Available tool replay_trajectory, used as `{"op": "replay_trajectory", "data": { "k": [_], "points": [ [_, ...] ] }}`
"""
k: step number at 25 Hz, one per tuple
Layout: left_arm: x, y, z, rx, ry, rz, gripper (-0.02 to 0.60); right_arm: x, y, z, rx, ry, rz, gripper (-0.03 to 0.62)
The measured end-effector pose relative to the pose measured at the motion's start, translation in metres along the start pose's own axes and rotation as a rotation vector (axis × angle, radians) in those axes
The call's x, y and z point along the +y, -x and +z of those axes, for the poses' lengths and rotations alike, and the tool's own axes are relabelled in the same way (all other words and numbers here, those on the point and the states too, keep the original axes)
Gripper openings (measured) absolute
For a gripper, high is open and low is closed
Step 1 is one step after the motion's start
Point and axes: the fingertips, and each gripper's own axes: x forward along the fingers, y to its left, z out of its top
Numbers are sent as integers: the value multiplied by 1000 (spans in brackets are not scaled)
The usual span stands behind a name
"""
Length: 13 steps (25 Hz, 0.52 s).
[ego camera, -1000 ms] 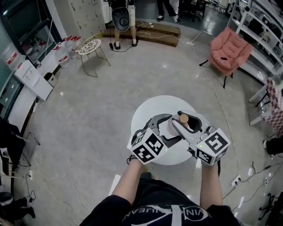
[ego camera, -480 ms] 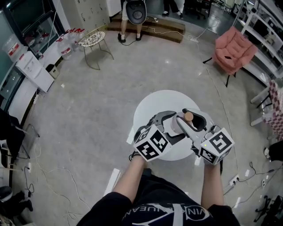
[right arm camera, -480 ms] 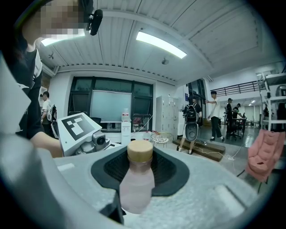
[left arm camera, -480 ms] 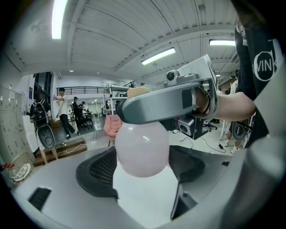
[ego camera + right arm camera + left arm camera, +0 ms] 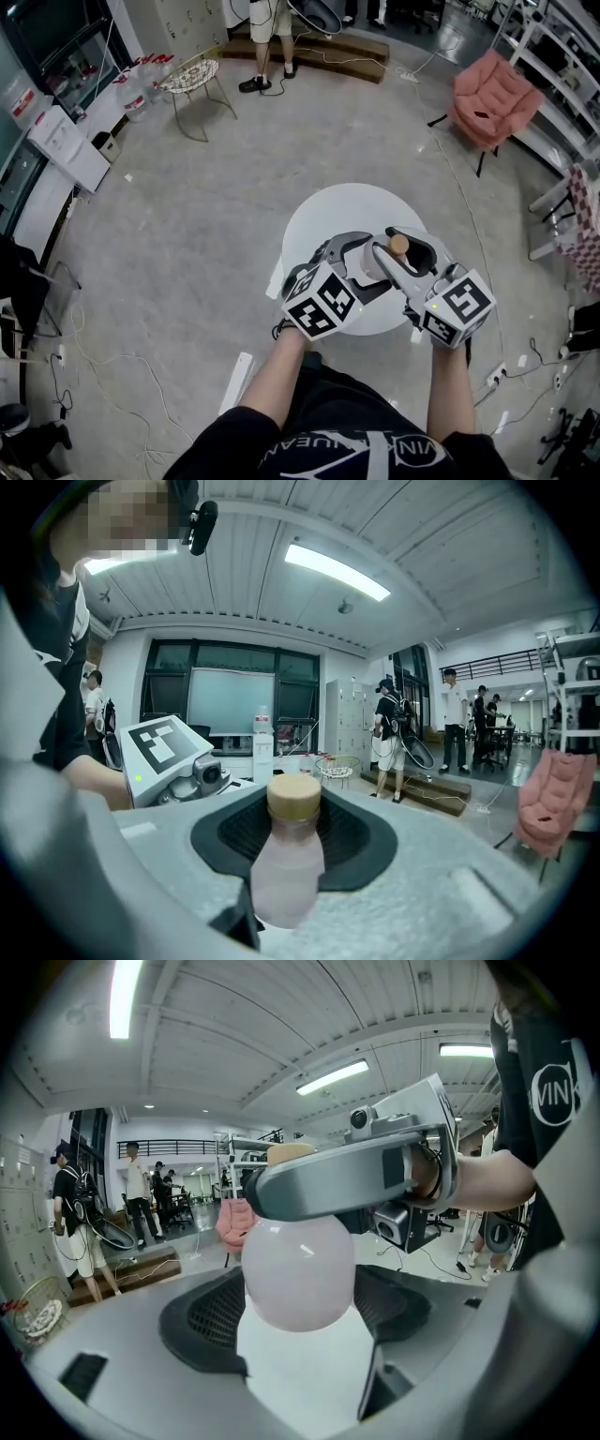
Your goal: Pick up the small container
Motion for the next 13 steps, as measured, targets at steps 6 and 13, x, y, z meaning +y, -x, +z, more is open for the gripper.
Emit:
{"op": "replay_trajectory", "data": {
  "k": [6, 13],
  "points": [
    [4, -1, -6, 7, -2, -16, 345, -2, -6, -4, 2, -10, -12, 130],
    [32, -8, 5, 13, 2, -19, 345, -24, -22, 9, 6, -7, -15, 130]
  ]
}}
